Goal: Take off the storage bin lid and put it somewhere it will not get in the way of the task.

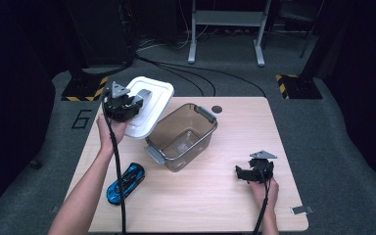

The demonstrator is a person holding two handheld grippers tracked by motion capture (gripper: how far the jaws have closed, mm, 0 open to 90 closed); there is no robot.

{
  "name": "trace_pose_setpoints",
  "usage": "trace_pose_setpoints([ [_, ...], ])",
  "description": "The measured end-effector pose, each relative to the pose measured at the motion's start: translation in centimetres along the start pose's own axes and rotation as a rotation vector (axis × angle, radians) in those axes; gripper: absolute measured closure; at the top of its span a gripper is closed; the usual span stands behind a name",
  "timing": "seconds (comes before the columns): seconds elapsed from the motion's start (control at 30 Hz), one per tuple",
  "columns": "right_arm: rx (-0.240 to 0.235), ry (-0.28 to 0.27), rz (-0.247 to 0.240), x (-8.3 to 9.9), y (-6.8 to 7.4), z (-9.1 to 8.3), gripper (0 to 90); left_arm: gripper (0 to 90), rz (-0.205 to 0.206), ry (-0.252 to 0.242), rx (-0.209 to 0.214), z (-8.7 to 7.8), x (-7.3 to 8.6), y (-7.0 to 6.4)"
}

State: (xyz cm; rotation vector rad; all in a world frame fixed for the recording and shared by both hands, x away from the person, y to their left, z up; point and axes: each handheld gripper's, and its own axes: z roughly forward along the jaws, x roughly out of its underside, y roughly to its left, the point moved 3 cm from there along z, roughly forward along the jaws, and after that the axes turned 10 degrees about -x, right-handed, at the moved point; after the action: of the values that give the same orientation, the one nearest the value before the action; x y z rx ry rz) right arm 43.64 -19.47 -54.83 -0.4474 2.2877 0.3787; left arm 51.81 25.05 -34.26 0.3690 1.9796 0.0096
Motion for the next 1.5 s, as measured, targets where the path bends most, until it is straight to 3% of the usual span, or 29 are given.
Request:
trace_pose_setpoints([
  [0.33,0.002,0.0,0.0,0.0,0.0,0.0,7.8,66.6,-0.084,0.027,-0.115,0.8,1.9,3.9],
  [0.4,0.003,0.0,0.0,0.0,0.0,0.0,7.8,66.6,-0.101,0.024,-0.135,1.0,2.4,4.4],
  [0.6,0.003,0.0,0.0,0.0,0.0,0.0,7.8,66.6,-0.117,0.078,-0.175,2.1,4.8,5.5],
  [0.77,0.003,0.0,0.0,0.0,0.0,0.0,7.8,66.6,-0.14,0.11,-0.193,3.1,6.4,6.3],
  [1.07,0.003,0.0,0.0,0.0,0.0,0.0,7.7,66.7,-0.134,0.161,-0.207,4.5,9.0,6.9],
  [1.5,0.003,0.0,-0.001,0.0,0.0,0.0,7.8,66.6,-0.162,0.232,-0.222,6.2,12.7,7.4],
])
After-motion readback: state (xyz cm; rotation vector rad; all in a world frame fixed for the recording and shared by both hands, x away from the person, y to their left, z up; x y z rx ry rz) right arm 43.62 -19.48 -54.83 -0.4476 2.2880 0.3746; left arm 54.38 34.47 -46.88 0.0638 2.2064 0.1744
